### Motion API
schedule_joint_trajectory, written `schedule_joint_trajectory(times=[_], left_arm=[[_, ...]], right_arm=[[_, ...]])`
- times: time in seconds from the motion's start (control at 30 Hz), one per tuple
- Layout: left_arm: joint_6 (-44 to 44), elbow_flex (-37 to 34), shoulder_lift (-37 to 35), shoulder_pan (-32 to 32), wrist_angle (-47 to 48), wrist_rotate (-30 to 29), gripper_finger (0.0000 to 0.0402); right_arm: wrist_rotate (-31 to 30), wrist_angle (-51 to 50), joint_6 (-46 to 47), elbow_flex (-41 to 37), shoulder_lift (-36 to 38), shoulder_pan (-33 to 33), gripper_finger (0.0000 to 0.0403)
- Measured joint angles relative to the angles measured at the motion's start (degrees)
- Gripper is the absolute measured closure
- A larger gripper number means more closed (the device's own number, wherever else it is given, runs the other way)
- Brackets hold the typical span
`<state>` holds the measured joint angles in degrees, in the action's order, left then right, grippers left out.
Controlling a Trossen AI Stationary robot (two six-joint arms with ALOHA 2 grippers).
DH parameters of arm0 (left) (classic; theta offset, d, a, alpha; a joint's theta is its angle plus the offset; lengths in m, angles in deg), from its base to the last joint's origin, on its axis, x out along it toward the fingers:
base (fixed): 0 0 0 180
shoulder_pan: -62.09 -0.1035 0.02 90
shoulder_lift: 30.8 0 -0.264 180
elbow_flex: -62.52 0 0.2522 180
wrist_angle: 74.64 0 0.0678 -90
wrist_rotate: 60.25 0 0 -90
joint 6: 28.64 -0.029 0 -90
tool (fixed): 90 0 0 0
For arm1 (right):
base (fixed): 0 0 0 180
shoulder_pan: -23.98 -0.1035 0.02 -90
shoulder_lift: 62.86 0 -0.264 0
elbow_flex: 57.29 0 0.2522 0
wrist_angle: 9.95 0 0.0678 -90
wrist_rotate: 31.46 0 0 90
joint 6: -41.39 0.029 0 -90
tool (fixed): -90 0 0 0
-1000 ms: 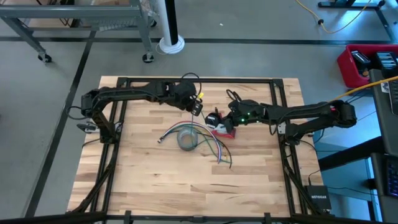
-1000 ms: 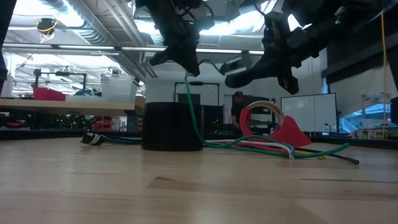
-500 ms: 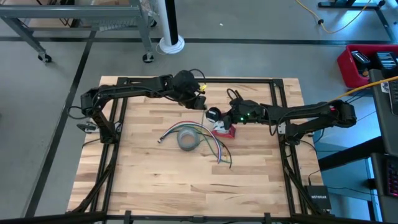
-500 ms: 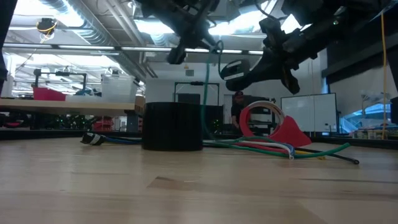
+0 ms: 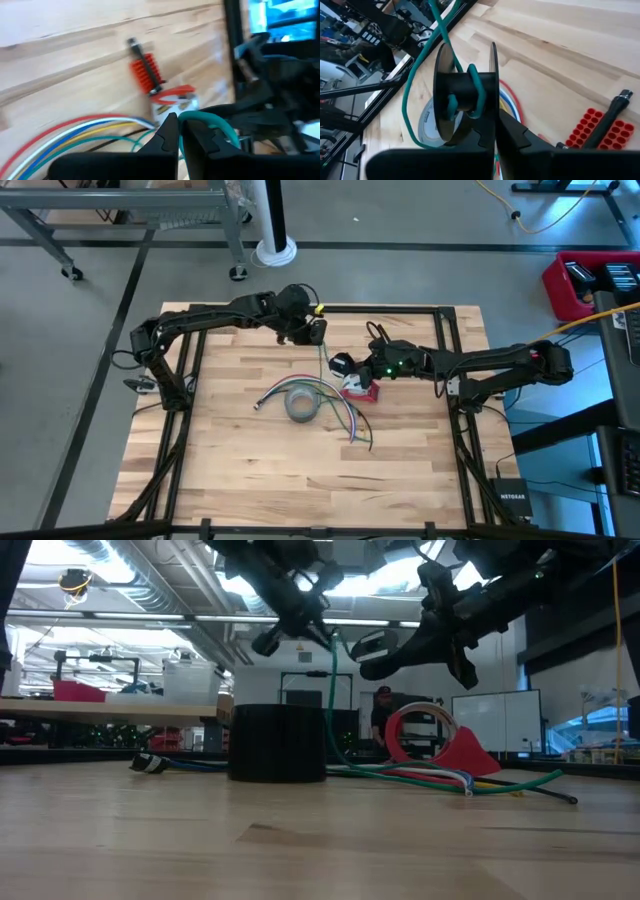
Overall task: Coil cords
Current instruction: Coil the green wire into the spool
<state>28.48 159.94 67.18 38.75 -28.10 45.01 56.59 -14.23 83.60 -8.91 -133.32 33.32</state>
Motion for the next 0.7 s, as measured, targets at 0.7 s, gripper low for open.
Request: schedule_joint_trajectory(times=[0.7], left_arm=[[7.4, 0.0, 0.0, -0.5, 0.2, 26.0, 0.0401]], right_arm=[[-10.4, -2.1, -1.3, 0.0, 0.0, 0.0, 0.0400]])
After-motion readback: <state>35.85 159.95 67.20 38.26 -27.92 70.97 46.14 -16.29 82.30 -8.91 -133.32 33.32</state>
